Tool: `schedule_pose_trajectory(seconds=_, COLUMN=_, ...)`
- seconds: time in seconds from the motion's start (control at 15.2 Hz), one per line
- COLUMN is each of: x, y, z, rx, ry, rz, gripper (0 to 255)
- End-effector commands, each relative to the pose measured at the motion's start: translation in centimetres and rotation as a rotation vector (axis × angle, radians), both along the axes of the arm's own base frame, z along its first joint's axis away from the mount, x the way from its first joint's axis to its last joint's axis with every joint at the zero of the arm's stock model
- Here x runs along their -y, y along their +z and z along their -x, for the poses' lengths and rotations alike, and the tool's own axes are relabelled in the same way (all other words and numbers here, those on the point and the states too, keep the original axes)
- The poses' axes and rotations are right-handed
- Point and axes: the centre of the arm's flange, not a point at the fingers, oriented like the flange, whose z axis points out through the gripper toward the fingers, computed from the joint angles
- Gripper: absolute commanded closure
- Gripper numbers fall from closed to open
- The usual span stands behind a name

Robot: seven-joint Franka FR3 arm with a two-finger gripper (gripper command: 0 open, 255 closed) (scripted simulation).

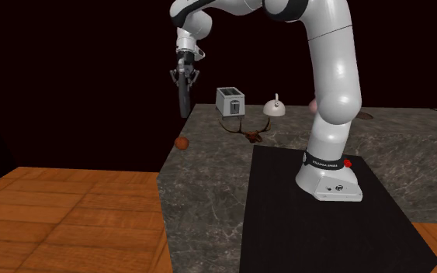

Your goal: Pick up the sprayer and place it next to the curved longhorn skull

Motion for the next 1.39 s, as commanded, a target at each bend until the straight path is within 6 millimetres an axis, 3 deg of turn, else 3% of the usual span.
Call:
schedule_pose_trajectory(seconds=0.0, x=1.2, y=0.4, z=1.6, rx=0.0, ry=0.0, rz=0.0, gripper=255)
schedule_pose_trajectory(seconds=1.06, x=14.0, y=0.6, z=18.4, rx=0.0, ry=0.0, rz=0.0, gripper=255)
schedule_pose_trajectory(seconds=1.12, x=14.7, y=0.6, z=19.2, rx=0.0, ry=0.0, rz=0.0, gripper=255)
schedule_pose_trajectory(seconds=1.32, x=14.7, y=-1.0, z=19.2, rx=0.0, ry=0.0, rz=0.0, gripper=255)
